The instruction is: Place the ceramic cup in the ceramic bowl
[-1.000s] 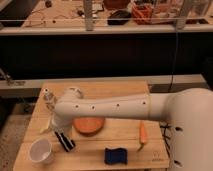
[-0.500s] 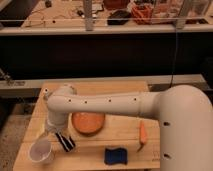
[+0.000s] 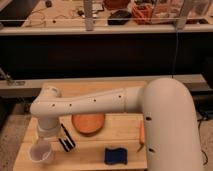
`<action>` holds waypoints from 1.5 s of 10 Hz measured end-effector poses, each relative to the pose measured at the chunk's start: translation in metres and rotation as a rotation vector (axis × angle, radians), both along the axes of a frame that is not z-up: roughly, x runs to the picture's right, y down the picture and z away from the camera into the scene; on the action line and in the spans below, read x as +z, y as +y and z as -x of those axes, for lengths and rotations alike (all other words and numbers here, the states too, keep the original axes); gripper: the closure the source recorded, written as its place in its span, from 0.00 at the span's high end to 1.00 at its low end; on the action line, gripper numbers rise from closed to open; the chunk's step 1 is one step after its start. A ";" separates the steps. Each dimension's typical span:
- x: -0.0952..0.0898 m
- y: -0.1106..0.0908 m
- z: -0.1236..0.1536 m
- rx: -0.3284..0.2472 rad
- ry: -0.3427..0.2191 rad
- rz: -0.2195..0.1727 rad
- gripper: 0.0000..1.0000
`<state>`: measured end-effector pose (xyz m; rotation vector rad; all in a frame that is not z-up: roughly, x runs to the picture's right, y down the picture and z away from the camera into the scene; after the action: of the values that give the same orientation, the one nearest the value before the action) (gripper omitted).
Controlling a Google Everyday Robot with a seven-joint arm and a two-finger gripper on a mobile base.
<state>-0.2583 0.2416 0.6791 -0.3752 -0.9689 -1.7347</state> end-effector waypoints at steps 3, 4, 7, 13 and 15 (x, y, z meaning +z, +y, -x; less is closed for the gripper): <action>0.007 0.004 -0.002 -0.046 0.017 -0.030 0.80; 0.009 0.005 -0.003 -0.062 0.017 -0.036 0.80; 0.012 0.011 0.000 -0.093 0.027 -0.037 0.73; 0.023 0.019 0.004 -0.082 0.022 -0.044 0.12; 0.018 0.012 -0.002 -0.059 0.011 -0.050 0.01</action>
<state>-0.2559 0.2536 0.6968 -0.3836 -0.9131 -1.8051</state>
